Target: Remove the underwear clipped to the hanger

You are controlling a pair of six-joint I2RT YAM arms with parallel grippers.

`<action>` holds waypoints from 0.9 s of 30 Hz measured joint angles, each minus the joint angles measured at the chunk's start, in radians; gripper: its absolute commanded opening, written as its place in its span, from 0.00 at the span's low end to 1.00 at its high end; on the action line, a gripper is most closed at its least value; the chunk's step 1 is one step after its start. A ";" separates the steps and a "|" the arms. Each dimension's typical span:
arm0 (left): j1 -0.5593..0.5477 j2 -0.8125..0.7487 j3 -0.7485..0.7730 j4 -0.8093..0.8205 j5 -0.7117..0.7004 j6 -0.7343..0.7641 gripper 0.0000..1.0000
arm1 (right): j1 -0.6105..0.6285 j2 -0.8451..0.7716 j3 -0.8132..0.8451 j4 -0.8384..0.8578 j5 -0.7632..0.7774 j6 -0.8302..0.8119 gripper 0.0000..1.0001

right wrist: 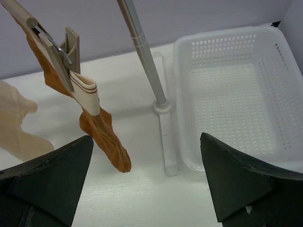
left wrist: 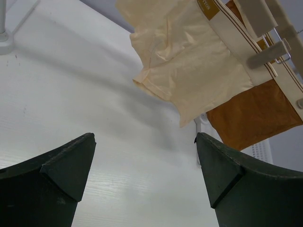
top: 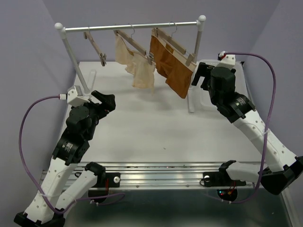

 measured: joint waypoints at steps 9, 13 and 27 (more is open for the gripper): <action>0.000 0.016 0.000 0.000 0.001 0.008 0.99 | 0.000 0.019 0.048 0.110 -0.174 -0.202 1.00; 0.000 0.024 0.000 -0.001 0.000 0.017 0.99 | 0.000 0.125 0.179 0.151 -0.217 -0.303 1.00; 0.000 0.035 0.001 0.003 0.008 0.054 0.99 | 0.000 0.661 0.745 0.150 -0.310 -0.596 1.00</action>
